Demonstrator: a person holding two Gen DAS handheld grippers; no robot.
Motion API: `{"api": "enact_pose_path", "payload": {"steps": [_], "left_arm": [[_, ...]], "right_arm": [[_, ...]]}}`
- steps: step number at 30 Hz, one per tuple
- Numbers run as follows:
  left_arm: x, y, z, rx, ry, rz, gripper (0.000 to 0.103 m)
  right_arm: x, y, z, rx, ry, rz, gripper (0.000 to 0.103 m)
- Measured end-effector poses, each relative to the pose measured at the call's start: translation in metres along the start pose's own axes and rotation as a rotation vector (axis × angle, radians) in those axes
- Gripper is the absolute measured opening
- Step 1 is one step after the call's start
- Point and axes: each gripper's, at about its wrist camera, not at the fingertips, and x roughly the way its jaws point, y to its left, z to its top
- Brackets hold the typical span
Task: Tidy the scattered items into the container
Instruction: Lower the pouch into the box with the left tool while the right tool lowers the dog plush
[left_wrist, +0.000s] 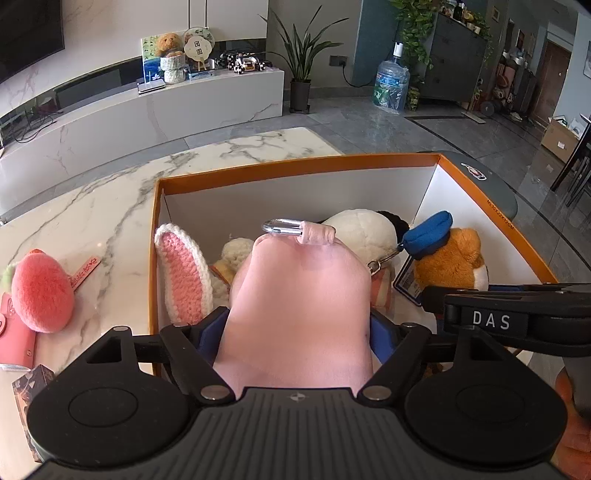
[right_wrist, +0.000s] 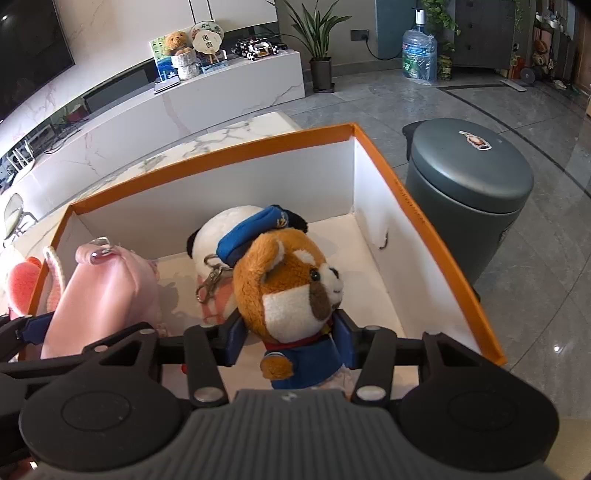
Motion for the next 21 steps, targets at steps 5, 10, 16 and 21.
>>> {"api": "enact_pose_path", "payload": {"steps": [5, 10, 16, 21], "left_arm": [[-0.001, 0.002, 0.002, -0.033, -0.007, 0.003, 0.093], [-0.005, 0.007, 0.003, -0.095, -0.018, -0.009, 0.094], [-0.015, 0.007, 0.008, -0.136, -0.050, -0.017, 0.096], [-0.020, 0.005, 0.011, -0.149, -0.075, -0.028, 0.098]], "right_arm": [[-0.006, -0.003, 0.000, -0.013, -0.016, -0.012, 0.061], [-0.016, -0.004, -0.002, -0.044, -0.040, -0.005, 0.065], [-0.031, -0.003, 0.000, -0.069, -0.093, 0.001, 0.065], [-0.036, -0.004, 0.001, -0.053, -0.111, 0.006, 0.065]]}}
